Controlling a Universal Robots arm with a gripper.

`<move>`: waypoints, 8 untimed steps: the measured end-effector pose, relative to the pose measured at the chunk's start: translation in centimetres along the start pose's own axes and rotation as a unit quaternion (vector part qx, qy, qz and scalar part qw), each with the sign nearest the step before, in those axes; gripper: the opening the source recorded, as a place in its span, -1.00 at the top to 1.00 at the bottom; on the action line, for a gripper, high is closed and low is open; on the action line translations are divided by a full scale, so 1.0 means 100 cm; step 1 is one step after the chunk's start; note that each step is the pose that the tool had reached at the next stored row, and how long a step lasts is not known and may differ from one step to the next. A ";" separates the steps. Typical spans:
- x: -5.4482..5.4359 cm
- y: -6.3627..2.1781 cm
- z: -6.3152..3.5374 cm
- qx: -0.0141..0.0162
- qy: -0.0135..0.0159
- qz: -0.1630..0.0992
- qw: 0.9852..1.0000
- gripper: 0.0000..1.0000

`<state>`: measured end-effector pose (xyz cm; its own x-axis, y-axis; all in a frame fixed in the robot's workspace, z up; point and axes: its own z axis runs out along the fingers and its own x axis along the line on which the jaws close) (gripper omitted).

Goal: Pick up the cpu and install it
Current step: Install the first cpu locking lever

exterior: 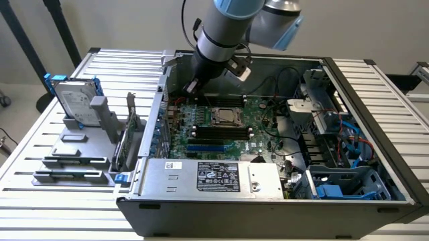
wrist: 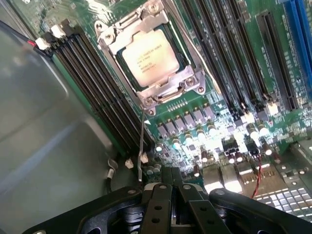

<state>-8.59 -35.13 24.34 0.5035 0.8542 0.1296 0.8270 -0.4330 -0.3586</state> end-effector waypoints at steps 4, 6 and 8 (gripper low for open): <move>-0.002 -0.0028 0.0008 0.000 0.008 0.011 1.000 0.79; -0.002 -0.0029 0.0008 -0.001 0.012 0.018 1.000 0.79; -0.002 -0.0029 0.0009 -0.002 0.017 0.024 1.000 0.79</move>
<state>-8.94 -35.13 24.34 0.5512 0.8218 0.1444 0.8025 -0.4747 -0.3615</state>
